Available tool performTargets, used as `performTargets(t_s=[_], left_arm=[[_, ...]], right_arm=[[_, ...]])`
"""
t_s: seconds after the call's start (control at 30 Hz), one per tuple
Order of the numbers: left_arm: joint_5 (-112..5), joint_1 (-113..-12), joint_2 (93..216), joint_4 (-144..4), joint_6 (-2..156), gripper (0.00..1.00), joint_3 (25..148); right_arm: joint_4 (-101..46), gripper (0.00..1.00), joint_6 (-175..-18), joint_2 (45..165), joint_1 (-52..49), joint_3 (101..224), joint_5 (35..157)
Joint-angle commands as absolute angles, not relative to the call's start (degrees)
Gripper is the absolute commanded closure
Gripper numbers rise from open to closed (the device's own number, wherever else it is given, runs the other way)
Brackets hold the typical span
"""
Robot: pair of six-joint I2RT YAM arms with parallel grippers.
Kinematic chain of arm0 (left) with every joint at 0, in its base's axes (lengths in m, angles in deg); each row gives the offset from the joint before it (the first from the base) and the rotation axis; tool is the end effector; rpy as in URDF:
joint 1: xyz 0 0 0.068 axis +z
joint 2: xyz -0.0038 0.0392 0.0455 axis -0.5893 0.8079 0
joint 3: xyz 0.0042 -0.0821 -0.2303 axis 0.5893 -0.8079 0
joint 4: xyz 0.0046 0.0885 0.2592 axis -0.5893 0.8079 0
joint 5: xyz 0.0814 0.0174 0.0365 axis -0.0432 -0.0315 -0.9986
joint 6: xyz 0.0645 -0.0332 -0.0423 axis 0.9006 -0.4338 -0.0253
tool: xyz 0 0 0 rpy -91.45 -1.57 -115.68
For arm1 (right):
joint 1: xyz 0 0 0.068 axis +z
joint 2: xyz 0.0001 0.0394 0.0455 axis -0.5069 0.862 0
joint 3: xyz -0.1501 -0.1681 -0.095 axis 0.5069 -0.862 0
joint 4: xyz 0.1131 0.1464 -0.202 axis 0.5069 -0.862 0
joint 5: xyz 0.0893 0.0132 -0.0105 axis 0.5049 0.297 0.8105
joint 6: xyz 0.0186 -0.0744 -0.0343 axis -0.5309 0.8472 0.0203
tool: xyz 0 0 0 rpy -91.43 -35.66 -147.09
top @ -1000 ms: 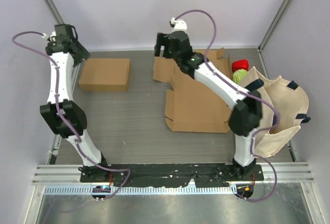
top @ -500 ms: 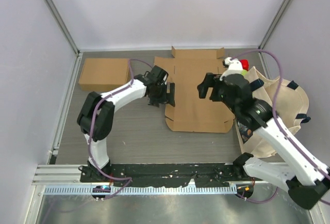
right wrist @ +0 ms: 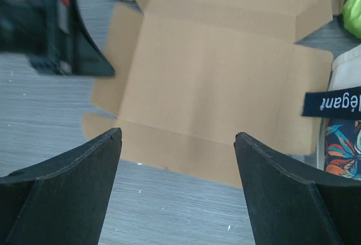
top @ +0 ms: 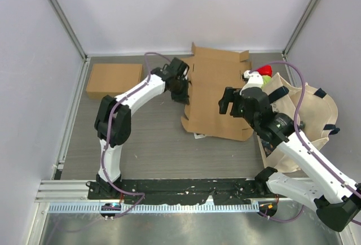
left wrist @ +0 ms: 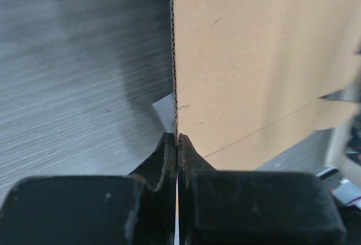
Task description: Fold the paper box
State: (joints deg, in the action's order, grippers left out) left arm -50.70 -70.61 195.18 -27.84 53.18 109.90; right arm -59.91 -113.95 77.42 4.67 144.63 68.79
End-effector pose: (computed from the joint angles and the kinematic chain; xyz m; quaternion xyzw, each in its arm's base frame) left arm 0.3699 -0.2715 0.1624 0.0146 0.9627 -0.2221 0.1536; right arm 0.2260 0.1294 0.3137 0.0036 0.8519 0.1242 0.5088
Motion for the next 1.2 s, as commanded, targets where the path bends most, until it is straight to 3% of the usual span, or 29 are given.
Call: performTargets(t_s=[0.0, 0.23, 0.4, 0.6, 0.67, 0.87, 1.0, 1.17], left_arm=[[-56.51, -69.42, 192.05, -16.80, 55.82, 1.00, 128.32], [-55.01, -65.82, 191.79, -4.73, 55.03, 1.00, 141.18], [-53.55, -62.40, 177.83, -11.02, 54.51, 1.00, 121.26], [-52.04, -58.88, 163.87, -11.30, 56.87, 1.00, 97.00], [-51.16, -58.61, 161.12, -12.27, 57.66, 1.00, 89.81], [-49.93, -57.73, 157.16, -15.17, 60.21, 1.00, 84.23], [-48.70, -57.38, 157.77, -15.44, 61.53, 1.00, 84.23], [-48.08, -57.03, 158.12, -16.49, 63.55, 1.00, 81.60]], right_arm=[[-58.49, 0.14, -113.30, 77.32, 4.70, 143.99, 65.34], [-57.79, 0.14, -111.36, 78.99, 4.52, 145.48, 64.46], [-52.09, 0.14, -102.95, 81.19, 4.87, 142.60, 78.83], [-48.21, 0.09, -108.53, 83.82, 10.24, 140.48, 66.84], [-48.47, 0.08, -110.30, 88.10, 6.40, 140.03, 72.95], [-45.41, 0.09, -110.65, 94.89, 1.71, 136.52, 89.74], [-47.50, 0.09, -116.97, 97.37, -3.89, 132.85, 86.25], [-38.91, 0.09, -120.76, 95.07, -9.27, 126.15, 93.20]])
